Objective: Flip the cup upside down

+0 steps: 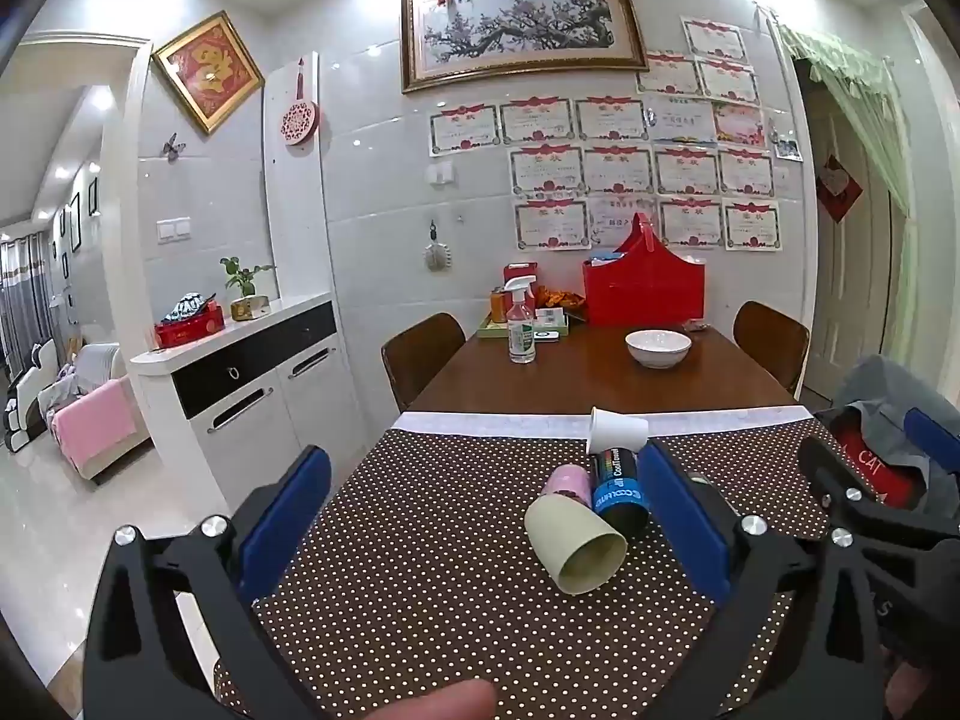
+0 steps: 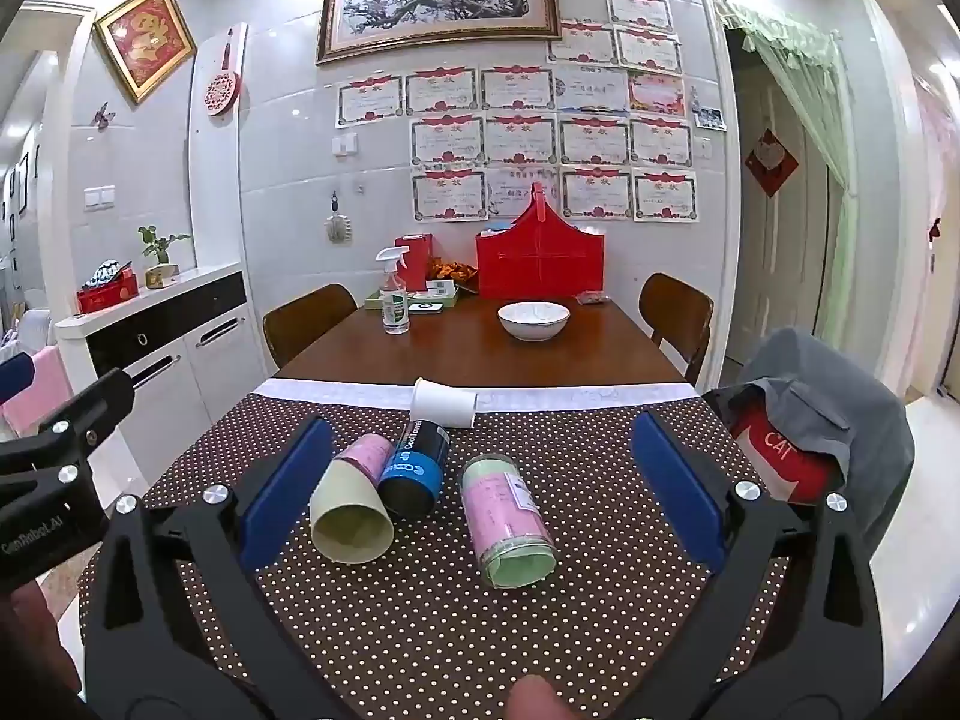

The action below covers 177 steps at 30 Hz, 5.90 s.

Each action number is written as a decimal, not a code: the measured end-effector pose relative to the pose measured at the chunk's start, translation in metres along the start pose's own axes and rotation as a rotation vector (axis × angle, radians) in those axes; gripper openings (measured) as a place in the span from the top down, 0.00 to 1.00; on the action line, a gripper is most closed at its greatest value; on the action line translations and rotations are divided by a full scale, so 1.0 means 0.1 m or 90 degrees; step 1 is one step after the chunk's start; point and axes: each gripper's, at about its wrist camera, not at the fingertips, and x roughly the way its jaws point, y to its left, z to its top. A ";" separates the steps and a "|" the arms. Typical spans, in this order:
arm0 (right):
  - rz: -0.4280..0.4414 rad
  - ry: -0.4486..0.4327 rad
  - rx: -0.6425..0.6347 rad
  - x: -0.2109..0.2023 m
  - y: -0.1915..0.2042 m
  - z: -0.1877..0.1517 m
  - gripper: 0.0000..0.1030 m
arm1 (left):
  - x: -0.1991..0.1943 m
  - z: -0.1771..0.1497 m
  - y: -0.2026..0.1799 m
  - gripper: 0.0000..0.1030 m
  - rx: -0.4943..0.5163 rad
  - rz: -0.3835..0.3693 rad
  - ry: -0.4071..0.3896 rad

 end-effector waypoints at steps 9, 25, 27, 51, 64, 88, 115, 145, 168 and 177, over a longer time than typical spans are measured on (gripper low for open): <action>0.003 -0.001 0.002 0.05 0.03 0.00 0.06 | 0.08 0.02 0.02 0.03 0.000 0.006 0.008; 0.018 -0.007 -0.001 0.13 0.14 0.20 0.06 | 0.08 0.08 0.05 0.03 0.005 0.027 -0.036; 0.019 -0.004 -0.002 0.15 0.15 0.22 0.06 | 0.10 0.08 0.07 0.03 -0.002 0.027 -0.036; 0.023 0.001 -0.003 0.24 0.17 0.34 0.06 | 0.36 0.06 0.14 0.03 -0.024 0.027 -0.008; 0.023 -0.003 -0.007 0.24 0.18 0.34 0.06 | 0.37 0.09 0.11 0.03 -0.017 0.021 -0.012; 0.024 -0.001 -0.001 0.26 0.13 0.39 0.06 | 0.41 0.18 0.01 0.03 -0.009 0.015 -0.015; -0.011 0.140 0.026 1.81 -0.49 0.09 0.06 | 2.88 0.25 -0.92 0.03 0.186 -0.121 0.210; 0.034 0.266 0.008 3.02 -0.78 -0.08 0.06 | 5.07 -0.44 -2.28 0.03 0.684 -0.435 0.441; 0.032 0.251 0.026 2.73 -0.73 -0.01 0.06 | 5.46 -0.06 -1.56 0.37 0.357 -0.381 0.532; 0.052 0.222 0.028 2.26 -0.50 0.13 0.06 | 4.52 0.38 -1.00 0.37 0.245 -0.313 0.447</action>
